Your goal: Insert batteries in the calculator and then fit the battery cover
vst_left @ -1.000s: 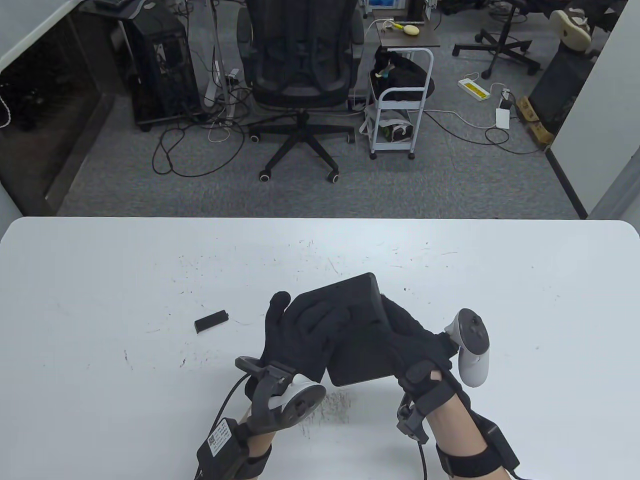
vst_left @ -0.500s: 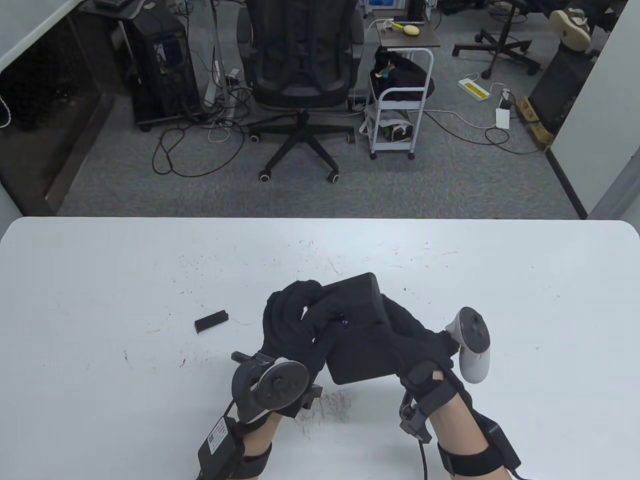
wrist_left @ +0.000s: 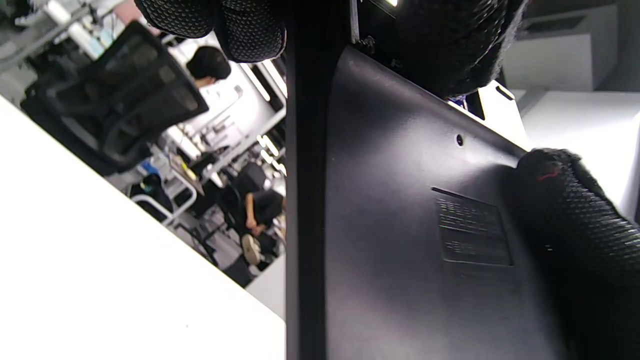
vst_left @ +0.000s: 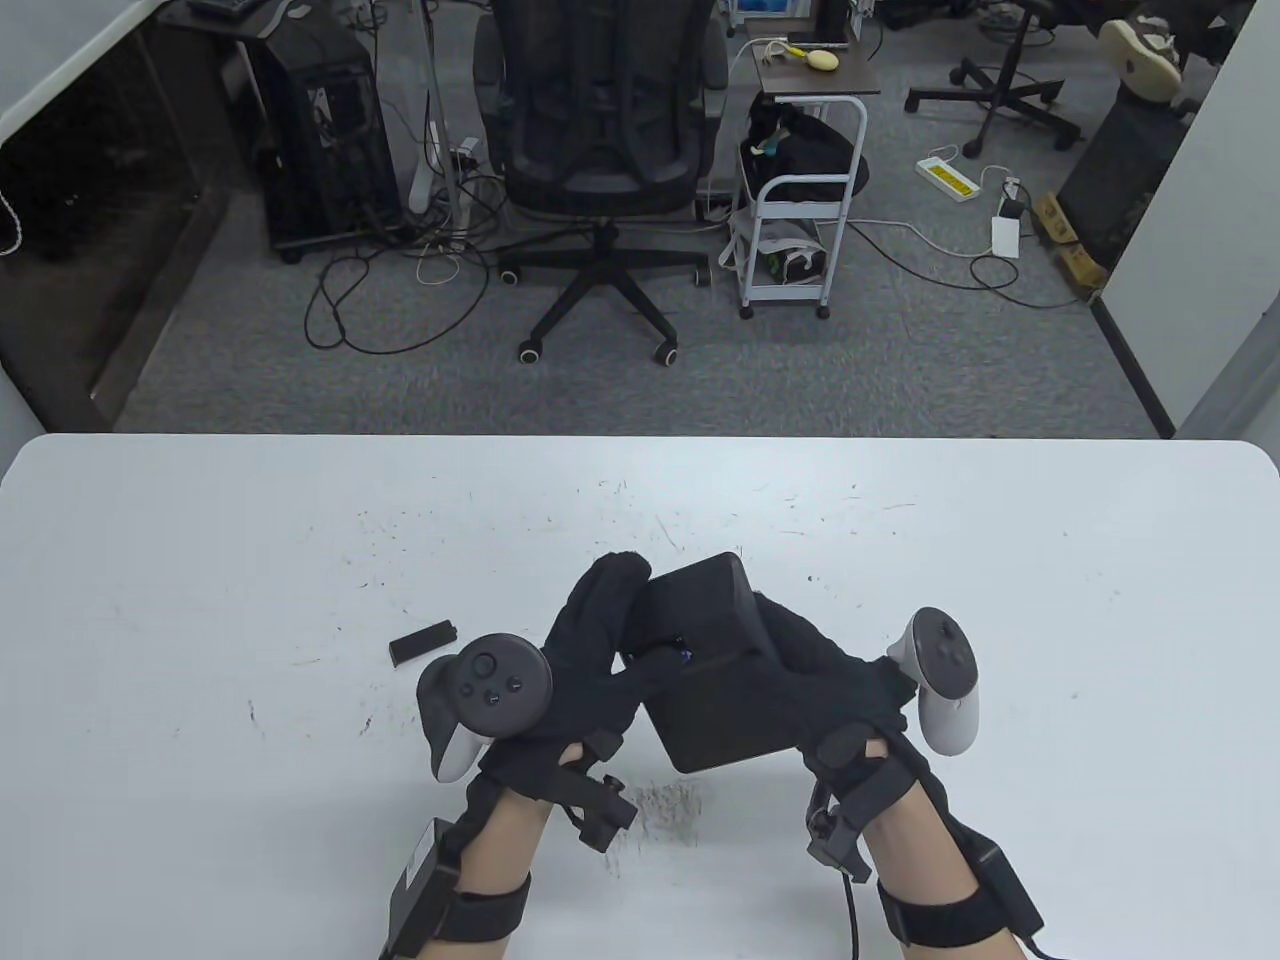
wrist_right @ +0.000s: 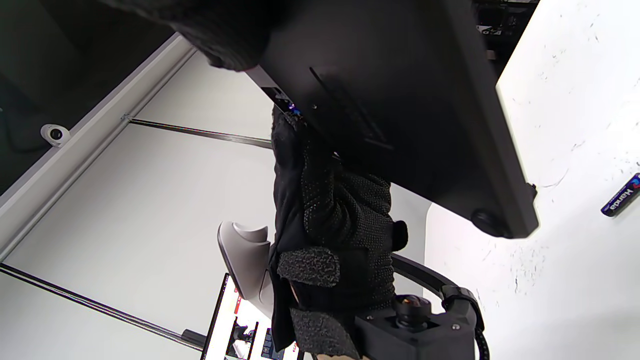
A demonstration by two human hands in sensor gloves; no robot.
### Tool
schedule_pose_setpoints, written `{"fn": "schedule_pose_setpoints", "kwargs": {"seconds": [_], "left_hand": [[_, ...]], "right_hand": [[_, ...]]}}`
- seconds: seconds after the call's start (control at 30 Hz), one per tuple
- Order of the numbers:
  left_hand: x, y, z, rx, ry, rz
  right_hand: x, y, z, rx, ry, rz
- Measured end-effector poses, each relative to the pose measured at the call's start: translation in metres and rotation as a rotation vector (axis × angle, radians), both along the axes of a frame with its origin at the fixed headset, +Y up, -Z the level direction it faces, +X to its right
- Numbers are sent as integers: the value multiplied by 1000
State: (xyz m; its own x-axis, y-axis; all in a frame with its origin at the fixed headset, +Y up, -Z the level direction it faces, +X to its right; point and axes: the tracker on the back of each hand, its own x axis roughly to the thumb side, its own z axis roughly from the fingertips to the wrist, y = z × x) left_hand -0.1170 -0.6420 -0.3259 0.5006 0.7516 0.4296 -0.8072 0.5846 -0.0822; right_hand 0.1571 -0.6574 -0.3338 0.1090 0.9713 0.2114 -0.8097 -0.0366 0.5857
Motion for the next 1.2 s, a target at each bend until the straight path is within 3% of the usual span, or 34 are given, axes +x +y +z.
{"fn": "schedule_pose_setpoints", "kwargs": {"seconds": [0.5,0.7,1.03,1.2], "left_hand": [[0,-6,-7,-67,-40,40],[2,-6,-6,-70,-26,45],[10,3,-11,-39,-20,-120],[-4,-2,-20,-103,-12,-38]], "right_hand": [[0,-2,-2,-14,2,11],[2,-9,-9,-77,47,-50],[12,-15,-16,-126,55,-104],[21,-16,-19,-149,33,-137]]}}
